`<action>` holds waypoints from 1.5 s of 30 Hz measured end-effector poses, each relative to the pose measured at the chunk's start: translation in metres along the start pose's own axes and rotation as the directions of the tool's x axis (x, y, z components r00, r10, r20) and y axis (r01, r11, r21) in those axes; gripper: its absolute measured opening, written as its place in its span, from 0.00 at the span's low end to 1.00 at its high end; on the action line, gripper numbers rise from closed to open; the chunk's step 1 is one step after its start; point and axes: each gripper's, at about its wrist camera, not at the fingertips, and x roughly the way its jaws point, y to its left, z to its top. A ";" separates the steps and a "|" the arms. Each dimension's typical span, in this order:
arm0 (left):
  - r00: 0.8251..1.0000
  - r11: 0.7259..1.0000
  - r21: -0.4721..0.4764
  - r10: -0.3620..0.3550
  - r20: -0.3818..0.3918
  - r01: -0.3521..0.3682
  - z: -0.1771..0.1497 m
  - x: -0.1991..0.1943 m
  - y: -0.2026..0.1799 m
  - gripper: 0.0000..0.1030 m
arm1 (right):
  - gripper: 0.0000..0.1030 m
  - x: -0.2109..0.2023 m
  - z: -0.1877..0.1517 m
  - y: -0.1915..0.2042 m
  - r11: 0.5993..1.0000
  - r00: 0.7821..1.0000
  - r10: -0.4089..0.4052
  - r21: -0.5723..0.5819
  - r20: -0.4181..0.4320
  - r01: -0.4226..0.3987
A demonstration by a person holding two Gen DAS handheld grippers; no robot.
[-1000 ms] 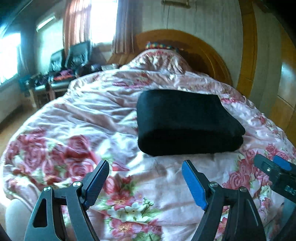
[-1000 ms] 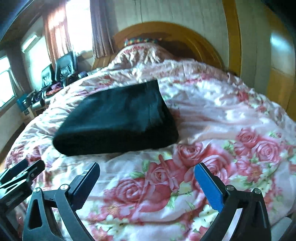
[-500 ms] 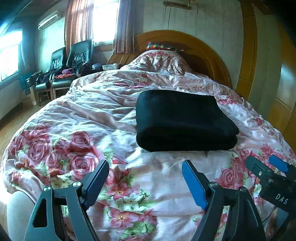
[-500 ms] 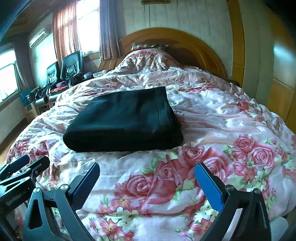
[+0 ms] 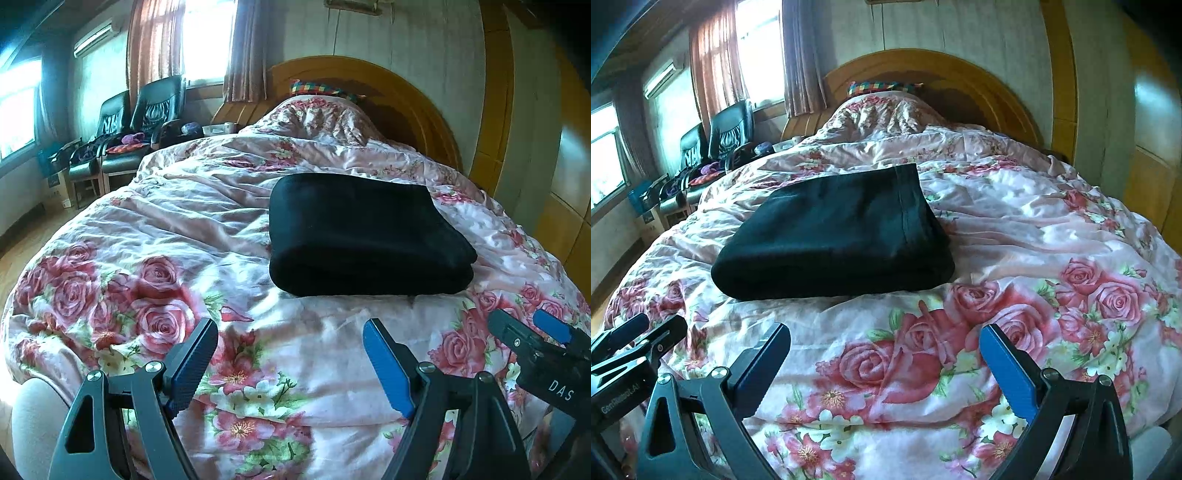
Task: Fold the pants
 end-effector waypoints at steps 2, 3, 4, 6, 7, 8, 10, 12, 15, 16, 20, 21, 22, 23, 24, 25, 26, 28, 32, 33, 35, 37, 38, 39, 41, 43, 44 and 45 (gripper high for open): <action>1.000 1.000 -0.001 0.001 -0.001 -0.001 0.000 0.000 0.000 0.79 | 1.00 0.001 -0.001 0.000 1.000 1.000 0.006 0.005 -0.007 -0.006; 1.000 1.000 -0.001 0.001 -0.002 -0.001 0.000 0.000 0.000 0.79 | 1.00 0.002 -0.001 0.000 1.000 1.000 0.007 0.007 -0.012 -0.007; 1.000 1.000 0.000 0.000 -0.002 0.000 0.000 0.001 0.001 0.79 | 1.00 0.002 -0.002 0.000 1.000 1.000 0.007 0.008 -0.013 -0.007; 1.000 1.000 0.003 0.001 0.000 -0.001 0.000 0.000 0.000 0.79 | 1.00 0.002 -0.002 0.000 1.000 1.000 0.010 0.009 -0.013 -0.010; 1.000 1.000 0.004 0.002 0.000 -0.002 0.000 0.001 0.000 0.79 | 1.00 0.002 -0.002 0.000 1.000 1.000 0.010 0.009 -0.013 -0.009; 1.000 1.000 0.006 0.003 0.001 -0.003 -0.001 0.001 0.000 0.79 | 1.00 0.002 -0.002 0.001 1.000 1.000 0.010 0.009 -0.012 -0.010; 1.000 1.000 0.009 0.007 0.004 -0.007 -0.001 0.001 -0.001 0.79 | 1.00 0.002 -0.002 0.000 1.000 1.000 0.012 0.009 -0.013 -0.012; 1.000 1.000 0.016 0.011 0.006 -0.012 -0.002 0.000 -0.001 0.79 | 1.00 0.003 -0.003 0.001 1.000 1.000 0.012 0.008 -0.017 -0.012; 1.000 1.000 0.022 0.019 0.008 -0.019 -0.002 0.000 -0.002 0.79 | 1.00 0.004 -0.003 0.000 1.000 1.000 0.014 0.007 -0.021 -0.014; 1.000 1.000 0.022 0.017 0.007 -0.017 -0.002 0.000 -0.002 0.79 | 1.00 0.004 -0.003 0.000 1.000 1.000 0.014 0.007 -0.021 -0.014; 1.000 1.000 0.018 0.016 -0.004 -0.016 -0.004 0.001 -0.002 0.79 | 1.00 0.004 -0.003 0.001 1.000 1.000 0.014 0.007 -0.020 -0.014; 1.000 1.000 0.015 0.017 -0.004 -0.017 -0.004 0.001 -0.001 0.79 | 1.00 0.004 -0.003 0.001 1.000 1.000 0.015 0.006 -0.020 -0.015; 1.000 1.000 0.013 0.018 -0.006 -0.017 -0.004 0.002 -0.001 0.79 | 1.00 0.004 -0.003 0.001 1.000 1.000 0.013 0.006 -0.022 -0.013; 1.000 1.000 0.012 0.018 -0.009 -0.018 -0.004 0.002 -0.001 0.79 | 1.00 0.004 -0.003 0.001 1.000 1.000 0.014 0.006 -0.022 -0.014; 1.000 1.000 0.011 0.017 -0.010 -0.017 -0.004 0.002 0.000 0.79 | 1.00 0.004 -0.003 0.001 1.000 1.000 0.015 0.006 -0.022 -0.015; 1.000 1.000 0.009 0.017 -0.011 -0.017 -0.004 0.002 0.000 0.79 | 1.00 0.005 -0.004 0.001 1.000 1.000 0.017 0.005 -0.023 -0.017; 1.000 1.000 0.007 0.018 -0.014 -0.018 -0.004 0.003 0.000 0.79 | 1.00 0.005 -0.004 0.001 1.000 1.000 0.017 0.004 -0.025 -0.017; 1.000 1.000 0.004 0.018 -0.016 -0.018 -0.004 0.003 0.001 0.79 | 1.00 0.006 -0.004 0.001 1.000 0.999 0.019 0.005 -0.027 -0.019; 1.000 1.000 0.003 0.023 -0.016 -0.023 -0.004 0.004 0.001 0.79 | 1.00 0.007 -0.004 0.000 1.000 0.999 0.022 0.007 -0.031 -0.022; 1.000 1.000 0.005 0.023 -0.016 -0.023 -0.005 0.004 0.001 0.79 | 1.00 0.007 -0.005 0.000 1.000 0.999 0.023 0.007 -0.032 -0.022; 1.000 1.000 0.004 0.022 -0.015 -0.022 -0.004 0.003 0.001 0.79 | 1.00 0.007 -0.005 0.000 1.000 0.999 0.023 0.007 -0.034 -0.022; 1.000 1.000 0.007 0.021 -0.016 -0.021 -0.004 0.004 0.001 0.79 | 1.00 0.007 -0.005 0.000 1.000 0.999 0.023 0.007 -0.033 -0.023; 1.000 1.000 0.008 0.020 -0.019 -0.020 -0.005 0.004 0.001 0.79 | 1.00 0.007 -0.005 0.000 1.000 0.999 0.021 0.005 -0.033 -0.021; 1.000 1.000 0.008 0.020 -0.019 -0.020 -0.005 0.004 0.001 0.79 | 1.00 0.007 -0.005 0.000 1.000 0.999 0.019 0.003 -0.033 -0.019; 1.000 1.000 0.008 0.021 -0.021 -0.021 -0.005 0.005 0.001 0.79 | 1.00 0.007 -0.005 0.000 1.000 0.999 0.022 0.005 -0.035 -0.022; 0.999 1.000 0.008 0.021 -0.025 -0.021 -0.006 0.006 0.001 0.79 | 1.00 0.008 -0.005 0.000 1.000 0.999 0.024 0.006 -0.039 -0.024; 0.999 1.000 0.008 0.021 -0.026 -0.021 -0.006 0.006 0.001 0.79 | 1.00 0.008 -0.005 -0.001 1.000 0.999 0.025 0.007 -0.039 -0.025; 0.999 1.000 0.007 0.022 -0.028 -0.022 -0.006 0.007 0.001 0.79 | 1.00 0.008 -0.005 -0.001 1.000 0.999 0.026 0.008 -0.039 -0.026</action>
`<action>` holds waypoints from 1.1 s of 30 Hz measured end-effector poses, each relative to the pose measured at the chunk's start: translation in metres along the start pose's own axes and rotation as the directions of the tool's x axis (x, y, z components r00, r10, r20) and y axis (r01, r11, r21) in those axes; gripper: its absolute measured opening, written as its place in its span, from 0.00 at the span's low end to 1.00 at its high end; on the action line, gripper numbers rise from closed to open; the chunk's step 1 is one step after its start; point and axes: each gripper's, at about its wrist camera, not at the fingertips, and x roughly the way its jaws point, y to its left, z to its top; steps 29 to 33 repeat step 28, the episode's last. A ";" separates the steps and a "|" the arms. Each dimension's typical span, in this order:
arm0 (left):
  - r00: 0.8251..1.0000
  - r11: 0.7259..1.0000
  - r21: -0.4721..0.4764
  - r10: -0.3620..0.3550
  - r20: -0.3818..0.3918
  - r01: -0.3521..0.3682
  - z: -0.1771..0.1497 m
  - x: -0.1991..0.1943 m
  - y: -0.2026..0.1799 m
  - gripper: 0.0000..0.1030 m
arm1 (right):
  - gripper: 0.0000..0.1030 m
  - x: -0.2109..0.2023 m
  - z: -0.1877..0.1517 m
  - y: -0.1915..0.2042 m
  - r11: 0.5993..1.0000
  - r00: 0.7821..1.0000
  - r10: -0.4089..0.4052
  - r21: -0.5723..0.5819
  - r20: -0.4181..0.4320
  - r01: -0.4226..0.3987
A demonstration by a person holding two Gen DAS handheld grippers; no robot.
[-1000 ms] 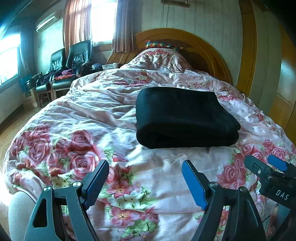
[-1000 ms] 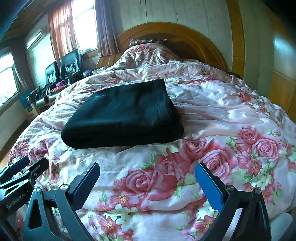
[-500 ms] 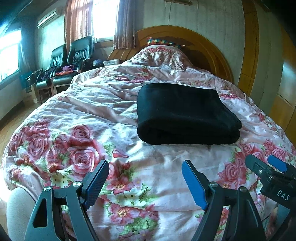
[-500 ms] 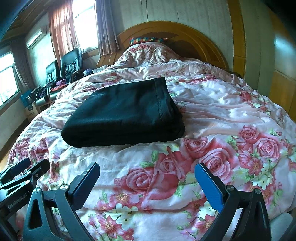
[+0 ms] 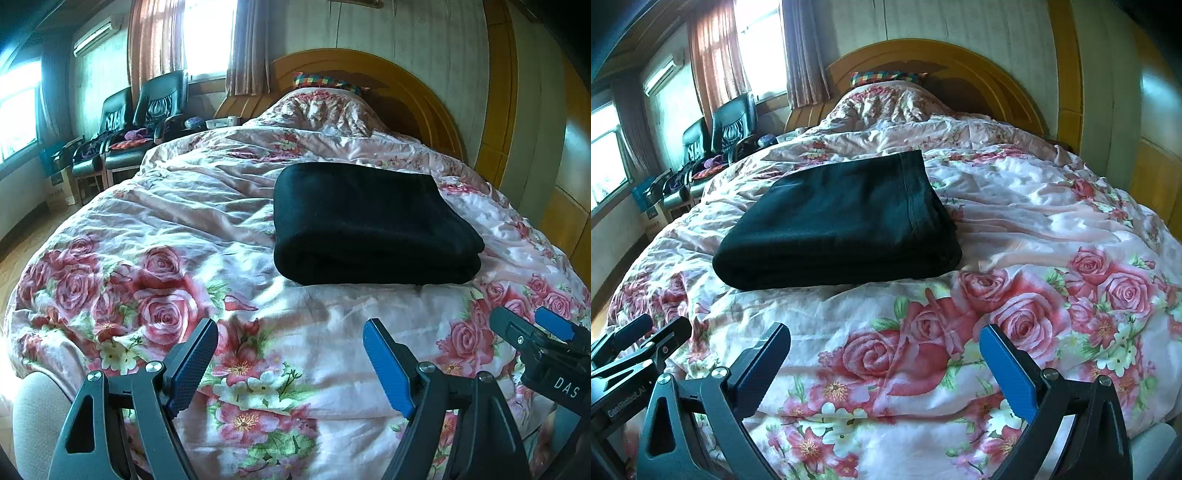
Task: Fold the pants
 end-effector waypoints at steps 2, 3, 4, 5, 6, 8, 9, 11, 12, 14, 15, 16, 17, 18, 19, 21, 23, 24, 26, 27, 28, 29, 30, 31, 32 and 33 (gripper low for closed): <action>1.000 1.000 -0.001 0.000 -0.003 0.000 0.000 0.001 0.000 0.79 | 1.00 0.000 0.000 0.000 1.000 1.000 -0.001 -0.001 -0.002 0.001; 1.000 1.000 -0.002 0.000 -0.005 0.000 0.000 0.001 0.001 0.79 | 1.00 0.001 -0.001 0.000 1.000 1.000 -0.001 0.000 -0.004 0.001; 1.000 1.000 -0.002 0.000 -0.007 0.000 0.000 0.002 0.001 0.79 | 1.00 0.001 -0.001 -0.001 1.000 1.000 0.000 0.001 -0.007 0.000; 1.000 1.000 -0.002 0.001 -0.009 -0.001 0.000 0.002 0.001 0.79 | 1.00 0.002 -0.001 -0.001 1.000 1.000 0.000 0.002 -0.009 0.000; 1.000 1.000 -0.003 0.001 -0.010 -0.001 -0.001 0.003 0.001 0.79 | 1.00 0.002 -0.002 -0.001 1.000 1.000 0.000 0.003 -0.010 0.000; 1.000 1.000 -0.004 0.002 -0.014 -0.002 -0.001 0.004 0.002 0.79 | 1.00 0.003 -0.002 -0.001 1.000 1.000 0.001 0.003 -0.012 -0.001; 1.000 1.000 -0.005 0.002 -0.017 -0.002 -0.001 0.004 0.002 0.79 | 1.00 0.003 -0.002 -0.001 1.000 1.000 0.001 0.002 -0.013 -0.001; 1.000 1.000 -0.008 0.003 -0.029 -0.003 -0.001 0.006 0.002 0.79 | 1.00 0.004 -0.002 -0.001 1.000 1.000 0.002 0.003 -0.015 -0.002; 0.999 1.000 -0.009 0.003 -0.041 -0.004 0.000 0.008 0.002 0.79 | 1.00 0.004 -0.002 -0.001 1.000 1.000 0.002 0.004 -0.016 -0.002; 0.998 1.000 -0.008 0.000 -0.057 -0.001 -0.001 0.010 0.002 0.79 | 1.00 0.004 -0.002 -0.001 1.000 1.000 0.002 0.006 -0.019 -0.001; 0.998 1.000 -0.007 -0.001 -0.065 0.000 -0.001 0.012 0.003 0.79 | 1.00 0.005 -0.002 -0.002 1.000 1.000 0.003 0.008 -0.020 -0.003; 0.998 1.000 -0.007 0.002 -0.068 -0.002 -0.002 0.013 0.003 0.79 | 1.00 0.005 -0.002 -0.002 1.000 1.000 0.003 0.009 -0.022 -0.003; 0.998 1.000 -0.007 0.006 -0.067 -0.007 -0.002 0.013 0.003 0.79 | 1.00 0.005 -0.002 -0.002 1.000 1.000 0.002 0.010 -0.023 -0.002; 0.998 1.000 -0.007 0.009 -0.065 -0.010 -0.002 0.012 0.003 0.79 | 1.00 0.005 -0.002 -0.002 1.000 1.000 0.003 0.010 -0.022 -0.003; 0.998 1.000 -0.008 0.010 -0.062 -0.011 -0.002 0.012 0.003 0.79 | 1.00 0.006 -0.002 -0.003 1.000 1.000 0.003 0.010 -0.022 -0.002; 0.998 1.000 -0.009 0.009 -0.063 -0.009 -0.002 0.013 0.003 0.79 | 1.00 0.006 -0.002 -0.003 1.000 1.000 0.002 0.009 -0.024 -0.002; 0.998 1.000 -0.007 0.007 -0.069 -0.008 -0.002 0.014 0.003 0.79 | 1.00 0.006 -0.003 -0.003 1.000 1.000 0.004 0.010 -0.025 -0.003; 0.997 1.000 -0.005 0.007 -0.072 -0.007 -0.002 0.014 0.003 0.79 | 1.00 0.006 -0.003 -0.002 1.000 1.000 0.004 0.009 -0.026 -0.004; 0.997 1.000 -0.005 0.003 -0.077 -0.003 -0.003 0.015 0.003 0.79 | 1.00 0.006 -0.003 -0.002 1.000 1.000 0.004 0.009 -0.026 -0.004; 0.997 1.000 -0.005 0.002 -0.080 -0.003 -0.003 0.015 0.003 0.79 | 1.00 0.006 -0.003 -0.002 1.000 1.000 0.003 0.008 -0.025 -0.003; 0.997 1.000 -0.004 0.001 -0.084 -0.002 -0.003 0.016 0.004 0.79 | 1.00 0.006 -0.003 -0.002 1.000 1.000 0.002 0.009 -0.026 -0.002; 0.997 1.000 -0.004 0.001 -0.084 -0.002 -0.003 0.016 0.004 0.79 | 1.00 0.006 -0.003 -0.002 1.000 1.000 0.002 0.009 -0.026 -0.002; 0.997 1.000 -0.004 0.001 -0.084 -0.002 -0.003 0.016 0.004 0.79 | 1.00 0.006 -0.003 -0.002 1.000 1.000 0.002 0.009 -0.026 -0.002; 0.997 1.000 -0.004 0.001 -0.084 -0.002 -0.003 0.016 0.004 0.79 | 1.00 0.006 -0.003 -0.002 1.000 1.000 0.002 0.009 -0.026 -0.002; 0.997 1.000 -0.004 0.001 -0.084 -0.002 -0.003 0.016 0.004 0.79 | 1.00 0.006 -0.003 -0.002 1.000 1.000 0.002 0.009 -0.026 -0.002; 0.997 1.000 -0.004 0.001 -0.084 -0.002 -0.003 0.016 0.004 0.79 | 1.00 0.006 -0.003 -0.002 1.000 1.000 0.002 0.009 -0.026 -0.002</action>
